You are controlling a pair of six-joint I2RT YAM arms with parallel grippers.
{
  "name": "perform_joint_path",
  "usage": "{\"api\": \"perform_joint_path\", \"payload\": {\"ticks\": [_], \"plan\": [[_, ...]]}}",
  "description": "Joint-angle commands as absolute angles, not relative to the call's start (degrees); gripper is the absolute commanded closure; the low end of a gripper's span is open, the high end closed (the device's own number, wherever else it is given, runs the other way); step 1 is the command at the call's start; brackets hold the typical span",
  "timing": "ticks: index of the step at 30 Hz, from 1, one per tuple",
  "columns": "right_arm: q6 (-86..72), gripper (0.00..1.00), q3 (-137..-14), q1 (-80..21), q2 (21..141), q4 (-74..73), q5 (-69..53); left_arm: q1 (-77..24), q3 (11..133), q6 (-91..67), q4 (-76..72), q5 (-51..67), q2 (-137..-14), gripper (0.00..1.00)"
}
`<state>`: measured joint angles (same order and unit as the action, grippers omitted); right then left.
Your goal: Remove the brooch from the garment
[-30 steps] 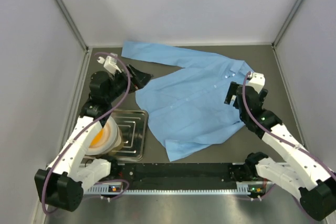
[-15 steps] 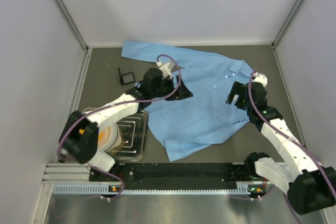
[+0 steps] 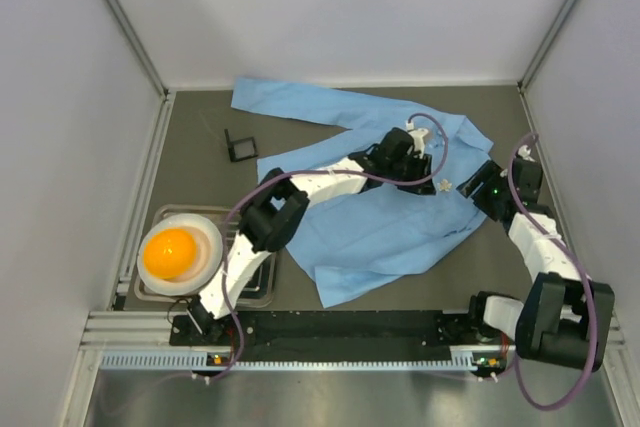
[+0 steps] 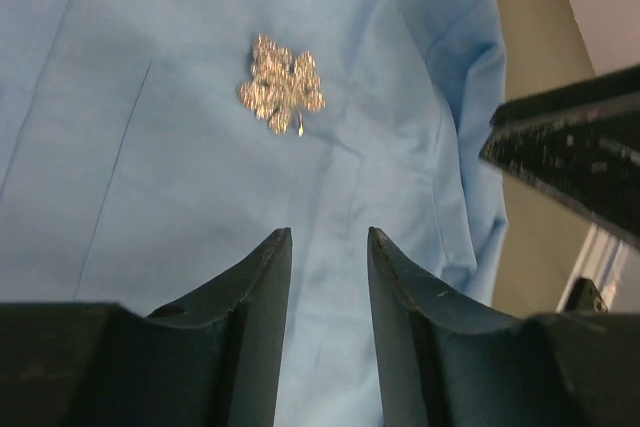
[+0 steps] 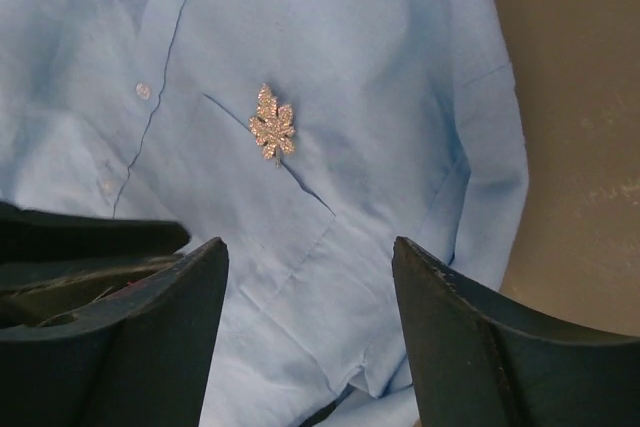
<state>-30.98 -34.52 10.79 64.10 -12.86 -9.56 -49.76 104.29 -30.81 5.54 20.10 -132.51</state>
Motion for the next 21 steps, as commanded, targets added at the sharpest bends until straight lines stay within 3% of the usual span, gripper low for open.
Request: {"api": "perform_joint_path", "payload": {"ticks": [1,3,9,16,21], "plan": [[-31.11,0.39,-36.91,11.78,68.37,-7.3,-15.2,-50.19,117.21,-30.32,4.57,19.95,-139.38,0.6],[-31.11,0.42,-37.7,11.78,70.65,-6.42,-15.55,-50.1,120.13,-31.46,4.22,18.81,-143.08,0.68],[-31.99,0.5,-38.5,11.86,74.35,-3.43,-16.18,-50.1,121.46,-34.1,-1.39,17.23,-145.72,0.74],[-34.1,0.58,-39.28,11.78,79.44,-0.44,-17.4,-50.01,123.04,-34.98,-3.25,16.52,-147.92,0.74],[-35.24,0.58,-41.57,11.78,83.84,2.46,-18.1,-49.83,124.28,-36.3,-3.6,16.43,-150.29,0.74]]}}
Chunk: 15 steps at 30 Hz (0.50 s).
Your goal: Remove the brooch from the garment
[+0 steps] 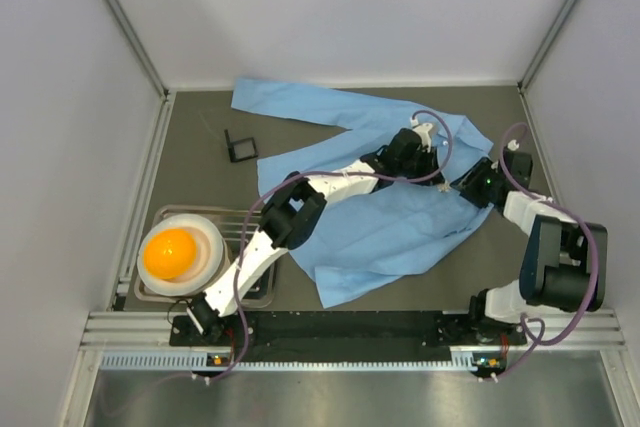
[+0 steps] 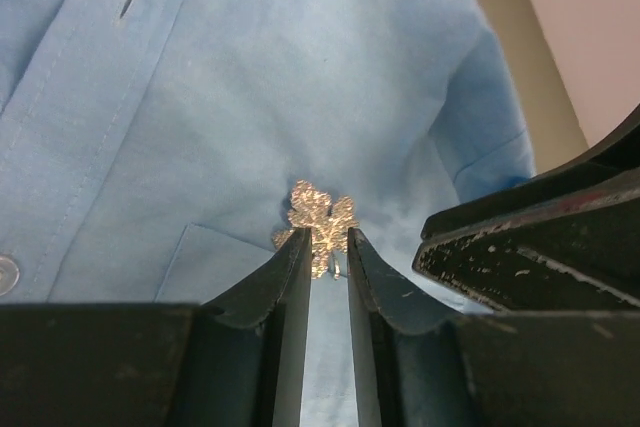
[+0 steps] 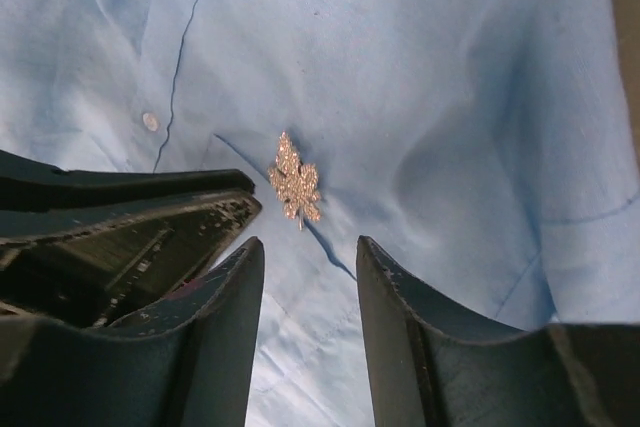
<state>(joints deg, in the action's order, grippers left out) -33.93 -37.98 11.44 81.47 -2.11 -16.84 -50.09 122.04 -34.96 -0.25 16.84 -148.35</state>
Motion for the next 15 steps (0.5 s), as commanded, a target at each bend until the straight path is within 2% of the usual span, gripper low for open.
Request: {"api": "perform_joint_path", "payload": {"ticks": [1,13,15], "plan": [[-35.42,0.58,-42.18,11.78,84.54,2.72,-18.54,-49.75,124.45,-36.73,-3.78,16.7,-150.82,0.74],[-35.86,0.61,-43.06,11.78,90.17,5.8,-18.19,-49.4,125.33,-37.09,-2.81,17.75,-151.61,0.75],[-36.21,0.66,-43.85,11.78,92.01,6.67,-20.65,-49.39,125.51,-37.44,-3.07,18.45,-151.61,0.75]]}}
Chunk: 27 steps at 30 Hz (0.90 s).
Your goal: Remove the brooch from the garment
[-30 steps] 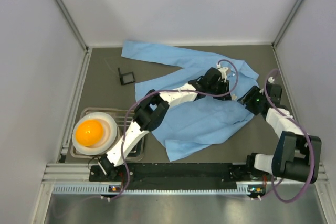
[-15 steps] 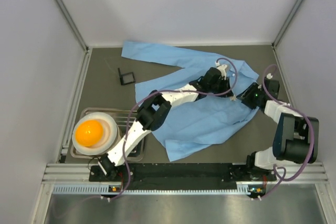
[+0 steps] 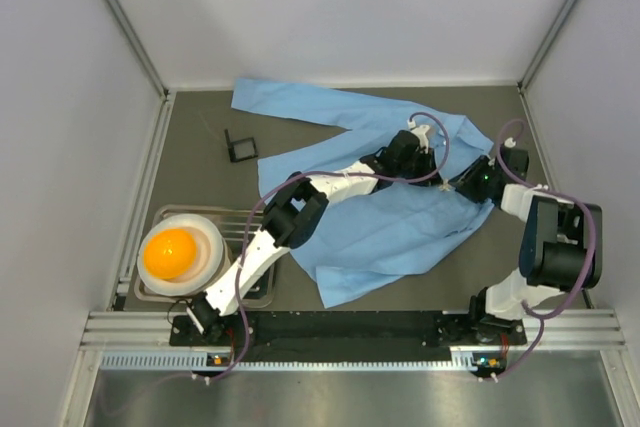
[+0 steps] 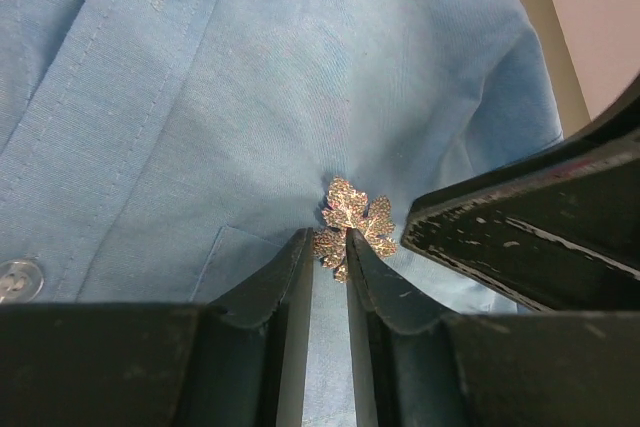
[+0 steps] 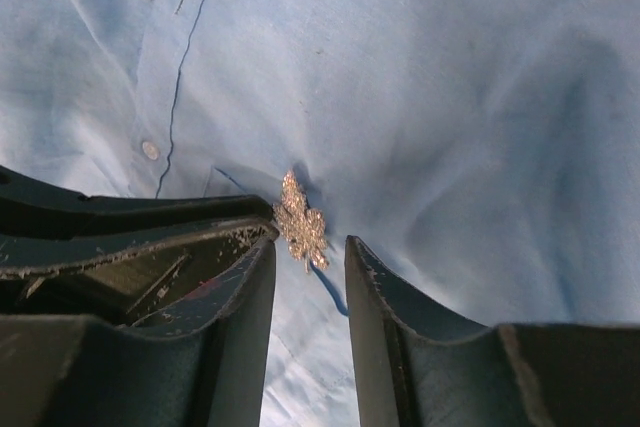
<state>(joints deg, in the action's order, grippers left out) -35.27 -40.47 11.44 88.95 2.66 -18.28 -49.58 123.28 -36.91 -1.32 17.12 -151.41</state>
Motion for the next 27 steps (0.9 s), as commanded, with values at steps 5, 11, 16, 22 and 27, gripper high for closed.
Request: {"api": "perform_joint_path", "payload": {"ticks": [5,11,16,22,27], "plan": [[-36.47,0.69,-43.95,11.78,92.81,7.47,-22.23,-49.13,125.95,-37.71,-2.38,19.77,-151.7,0.74],[-38.14,0.69,-42.63,11.78,91.59,10.02,-25.31,-49.04,128.14,-32.53,2.34,21.8,-150.21,0.53],[-38.94,0.68,-42.01,11.78,91.93,11.43,-26.19,-48.6,127.27,-28.48,6.5,18.9,-147.57,0.49],[-39.64,0.68,-41.92,11.78,92.9,12.39,-27.25,-48.87,125.69,-27.77,6.68,18.37,-146.6,0.56],[-39.73,0.68,-42.19,11.78,93.43,12.57,-27.69,-48.95,122.43,-26.63,4.48,18.28,-144.32,0.46]]}}
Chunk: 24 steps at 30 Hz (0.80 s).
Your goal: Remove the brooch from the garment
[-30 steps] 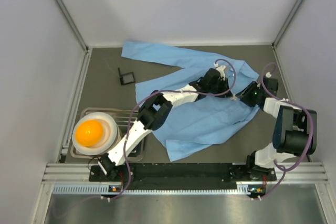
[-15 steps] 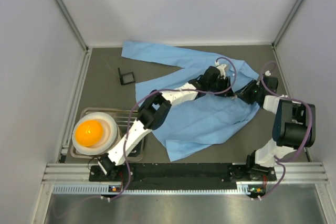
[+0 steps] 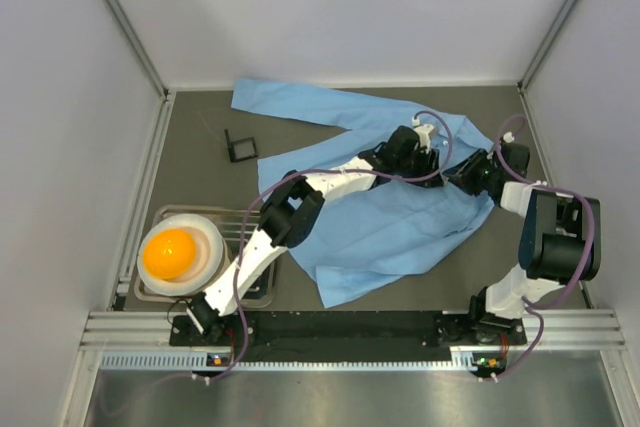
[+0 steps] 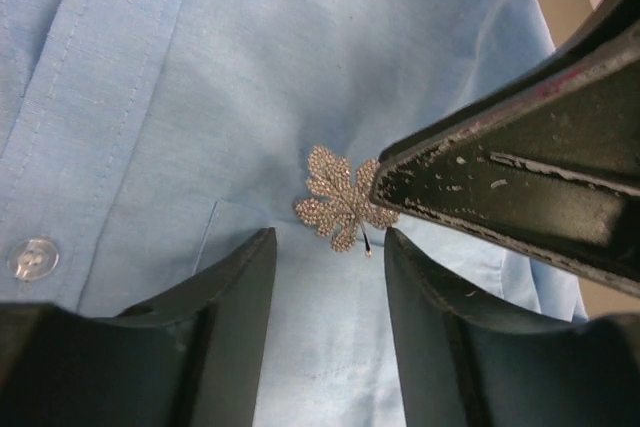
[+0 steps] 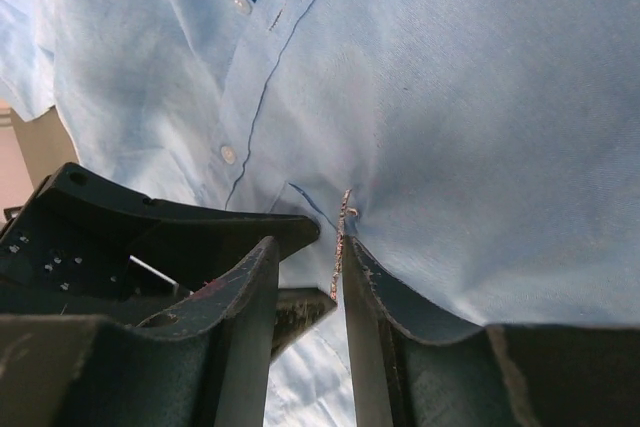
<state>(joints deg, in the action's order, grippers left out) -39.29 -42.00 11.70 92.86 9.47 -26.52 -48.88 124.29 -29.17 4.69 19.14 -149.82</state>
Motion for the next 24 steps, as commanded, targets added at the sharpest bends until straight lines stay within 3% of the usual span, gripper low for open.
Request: {"api": "perform_joint_path", "payload": {"ticks": [1,4,9,13,16,23,24], "plan": [[-39.73,0.68,-42.27,11.69,93.69,12.66,-27.95,-49.04,122.52,-26.54,4.31,18.28,-144.23,0.44],[-39.64,0.68,-42.36,11.43,94.13,12.74,-28.12,-49.22,122.52,-26.54,4.22,18.37,-143.79,0.37],[-39.02,0.67,-43.07,10.2,94.66,12.04,-28.21,-49.75,122.52,-25.76,3.87,18.19,-143.96,0.34],[-39.11,0.67,-42.98,10.11,94.75,12.04,-28.3,-49.83,122.7,-26.1,3.69,17.58,-144.75,0.44],[-39.2,0.68,-43.07,10.11,94.48,12.04,-28.48,-49.83,122.61,-26.46,3.52,17.75,-145.02,0.46],[-39.11,0.67,-43.15,9.58,94.31,11.87,-28.39,-50.01,122.7,-26.37,3.16,17.58,-144.93,0.37],[-39.11,0.67,-43.24,9.49,94.39,11.87,-28.39,-50.18,122.52,-26.28,3.25,17.58,-144.84,0.32]]}}
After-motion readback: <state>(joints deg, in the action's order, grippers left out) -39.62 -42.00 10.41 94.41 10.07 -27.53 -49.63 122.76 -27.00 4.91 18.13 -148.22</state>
